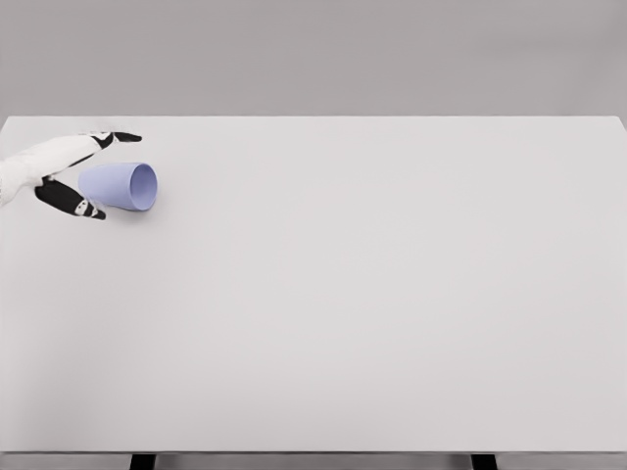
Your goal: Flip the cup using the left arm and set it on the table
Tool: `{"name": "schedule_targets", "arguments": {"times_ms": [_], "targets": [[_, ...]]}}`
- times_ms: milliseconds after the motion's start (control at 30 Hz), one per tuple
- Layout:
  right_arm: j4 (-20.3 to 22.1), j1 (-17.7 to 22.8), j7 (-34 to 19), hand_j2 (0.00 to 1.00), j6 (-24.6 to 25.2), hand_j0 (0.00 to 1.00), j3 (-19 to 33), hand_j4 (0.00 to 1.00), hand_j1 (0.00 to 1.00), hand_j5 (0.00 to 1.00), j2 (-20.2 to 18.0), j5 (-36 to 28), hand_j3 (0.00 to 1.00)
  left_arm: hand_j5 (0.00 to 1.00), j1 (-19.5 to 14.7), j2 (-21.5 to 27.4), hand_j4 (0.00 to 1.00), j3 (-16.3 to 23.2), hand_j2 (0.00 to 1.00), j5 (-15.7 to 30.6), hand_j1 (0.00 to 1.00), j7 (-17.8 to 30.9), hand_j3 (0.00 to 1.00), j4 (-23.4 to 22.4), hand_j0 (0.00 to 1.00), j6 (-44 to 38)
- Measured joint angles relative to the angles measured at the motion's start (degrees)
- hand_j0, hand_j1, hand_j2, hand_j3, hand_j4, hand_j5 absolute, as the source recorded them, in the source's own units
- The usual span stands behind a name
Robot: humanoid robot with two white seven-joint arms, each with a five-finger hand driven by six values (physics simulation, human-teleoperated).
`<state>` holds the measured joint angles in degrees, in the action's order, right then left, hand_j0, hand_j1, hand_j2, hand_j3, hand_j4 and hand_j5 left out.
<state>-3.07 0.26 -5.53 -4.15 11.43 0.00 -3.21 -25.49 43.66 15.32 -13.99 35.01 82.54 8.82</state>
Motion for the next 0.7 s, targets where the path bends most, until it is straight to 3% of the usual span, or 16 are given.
{"name": "schedule_targets", "arguments": {"times_ms": [333,700], "targets": [[0.0,0.0,0.0,1.0,0.01,1.0,0.0,1.0,1.0,1.0,0.0,-0.02,1.0,1.0,-5.01,-2.45,1.0,4.21,1.0,-0.66,1.0,0.01,1.0,-6.37,1.0,-2.38],[0.0,0.0,0.0,1.0,0.02,1.0,0.0,1.0,1.0,1.0,0.0,0.0,1.0,1.0,-8.0,-5.61,1.0,5.73,1.0,-8.01,1.0,0.01,1.0,-11.35,1.0,-2.27]]}}
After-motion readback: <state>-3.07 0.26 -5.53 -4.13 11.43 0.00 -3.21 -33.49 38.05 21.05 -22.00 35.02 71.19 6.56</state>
